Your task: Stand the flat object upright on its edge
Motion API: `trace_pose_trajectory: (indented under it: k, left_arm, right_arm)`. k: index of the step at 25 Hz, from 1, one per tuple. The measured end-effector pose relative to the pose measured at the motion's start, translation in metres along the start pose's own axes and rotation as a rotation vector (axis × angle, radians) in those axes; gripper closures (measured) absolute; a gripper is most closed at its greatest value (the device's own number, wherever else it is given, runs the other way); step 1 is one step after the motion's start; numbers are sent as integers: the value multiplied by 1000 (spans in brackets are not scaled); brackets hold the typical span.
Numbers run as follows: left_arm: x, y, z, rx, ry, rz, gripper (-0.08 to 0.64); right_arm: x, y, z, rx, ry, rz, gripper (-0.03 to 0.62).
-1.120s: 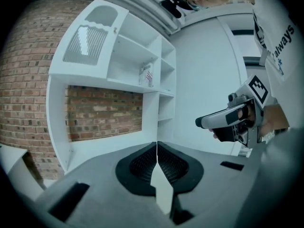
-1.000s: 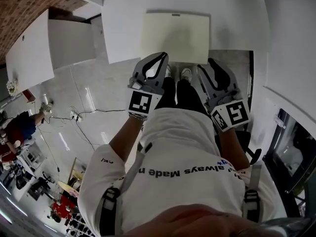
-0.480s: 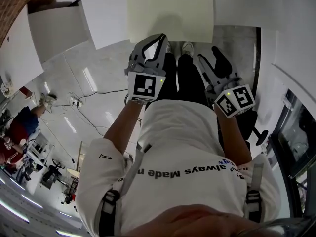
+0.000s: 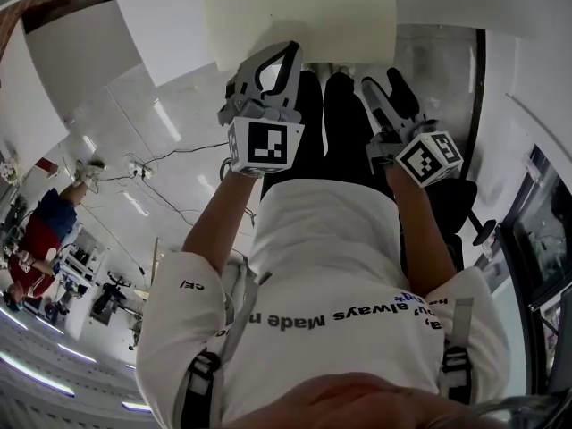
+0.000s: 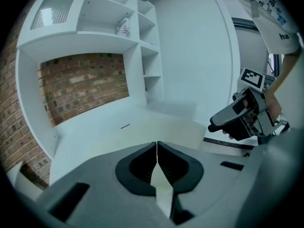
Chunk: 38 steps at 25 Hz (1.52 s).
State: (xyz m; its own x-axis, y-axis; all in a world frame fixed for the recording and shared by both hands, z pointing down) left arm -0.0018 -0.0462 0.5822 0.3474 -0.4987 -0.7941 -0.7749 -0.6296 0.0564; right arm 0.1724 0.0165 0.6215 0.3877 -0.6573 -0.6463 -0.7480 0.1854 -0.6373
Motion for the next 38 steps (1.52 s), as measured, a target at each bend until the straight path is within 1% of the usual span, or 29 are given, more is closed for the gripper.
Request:
trace_pose_trajectory:
  k: [4, 6, 11, 15, 19, 23, 31, 33, 34, 36, 38]
  left_arm:
    - [-12, 3, -16, -11, 42, -22, 548]
    - [-17, 4, -20, -8, 60, -35, 548]
    - [-22, 9, -29, -3, 103, -55, 546]
    - [-24, 5, -31, -11, 116, -58, 546]
    - [-21, 1, -31, -24, 118, -66, 546]
    - [-18, 3, -31, -32, 119, -62, 546]
    - [-11, 12, -29, -69, 98, -46, 546]
    - [-6, 15, -26, -96, 79, -32, 546]
    - [-3, 17, -24, -114, 73, -24, 524]
    - [2, 20, -22, -147, 72, -17, 438]
    - [7, 20, -19, -185, 73, -13, 375]
  right_arm:
    - [-23, -24, -18, 15, -37, -200, 278]
    - [-30, -31, -25, 36, -63, -279, 268]
    - [-40, -42, -46, 100, -138, -418, 259]
    - [-42, -45, -54, 160, -195, -495, 259]
    - [-35, -44, -56, 201, -231, -497, 263]
    - [-28, -40, -56, 189, -242, -502, 287]
    - [-9, -29, -55, 153, -236, -438, 291]
    - [-2, -26, -55, 138, -245, -446, 291]
    - [1, -26, -55, 130, -251, -456, 291]
    - [7, -24, -54, 119, -259, -462, 293]
    - [15, -22, -54, 113, -261, -447, 293]
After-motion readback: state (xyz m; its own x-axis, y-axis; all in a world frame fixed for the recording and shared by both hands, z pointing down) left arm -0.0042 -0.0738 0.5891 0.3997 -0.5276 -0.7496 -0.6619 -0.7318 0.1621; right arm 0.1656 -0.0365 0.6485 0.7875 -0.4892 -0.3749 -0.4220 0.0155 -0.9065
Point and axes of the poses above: the fingertips, and each gripper's own axes: z backward along the fingers, y to its left, x out of its top, the point moved 4 cm from there along z, backward along the fingers, and after that the axes turned 13 degrees about z, right-handed, at the moved point
